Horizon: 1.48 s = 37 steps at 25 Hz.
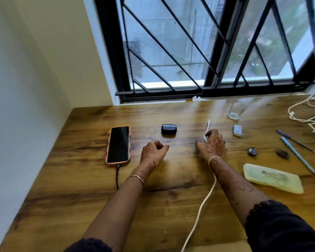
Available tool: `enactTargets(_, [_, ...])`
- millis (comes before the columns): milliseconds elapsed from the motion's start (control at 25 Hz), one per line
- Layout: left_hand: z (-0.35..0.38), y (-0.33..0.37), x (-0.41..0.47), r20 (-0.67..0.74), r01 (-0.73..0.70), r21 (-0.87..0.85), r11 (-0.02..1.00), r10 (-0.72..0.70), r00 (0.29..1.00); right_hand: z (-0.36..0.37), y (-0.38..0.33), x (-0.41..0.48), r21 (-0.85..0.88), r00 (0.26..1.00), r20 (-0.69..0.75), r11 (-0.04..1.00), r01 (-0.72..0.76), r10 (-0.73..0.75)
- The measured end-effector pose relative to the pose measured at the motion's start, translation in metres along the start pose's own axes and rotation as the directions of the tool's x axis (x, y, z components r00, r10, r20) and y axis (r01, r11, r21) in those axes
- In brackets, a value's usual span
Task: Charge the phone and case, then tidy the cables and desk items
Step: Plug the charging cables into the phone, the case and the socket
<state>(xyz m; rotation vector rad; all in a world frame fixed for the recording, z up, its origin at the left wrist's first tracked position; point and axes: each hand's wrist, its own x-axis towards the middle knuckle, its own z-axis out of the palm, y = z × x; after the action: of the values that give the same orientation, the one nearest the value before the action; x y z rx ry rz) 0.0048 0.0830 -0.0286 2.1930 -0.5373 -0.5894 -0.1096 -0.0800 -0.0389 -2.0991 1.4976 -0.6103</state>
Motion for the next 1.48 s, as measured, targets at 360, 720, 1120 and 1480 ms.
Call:
enactTargets(360, [0.024, 0.017, 0.015, 0.073, 0.126, -0.215, 0.968, -0.113, 0.991, -0.006, 0.024, 0.023, -0.072, 0.998, 0.035, 0.997, -0.04, 0.043])
enactTargets(720, [0.016, 0.023, 0.009, 0.228, 0.262, -0.568, 0.78, -0.156, 0.961, 0.008, -0.013, -0.056, 0.138, 0.981, 0.154, 0.986, 0.098, -0.119])
enactTargets(1120, [0.005, 0.007, 0.017, 0.164, 0.237, -0.661, 0.712, -0.171, 0.972, 0.033, -0.02, -0.112, 0.035, 0.853, 0.225, 0.879, 0.476, -0.471])
enactTargets(1480, [0.007, 0.011, 0.017, 0.215, 0.269, -0.681, 0.681, -0.166, 0.962, 0.05, -0.024, -0.045, 0.299, 0.962, 0.086, 0.928, 0.223, -0.259])
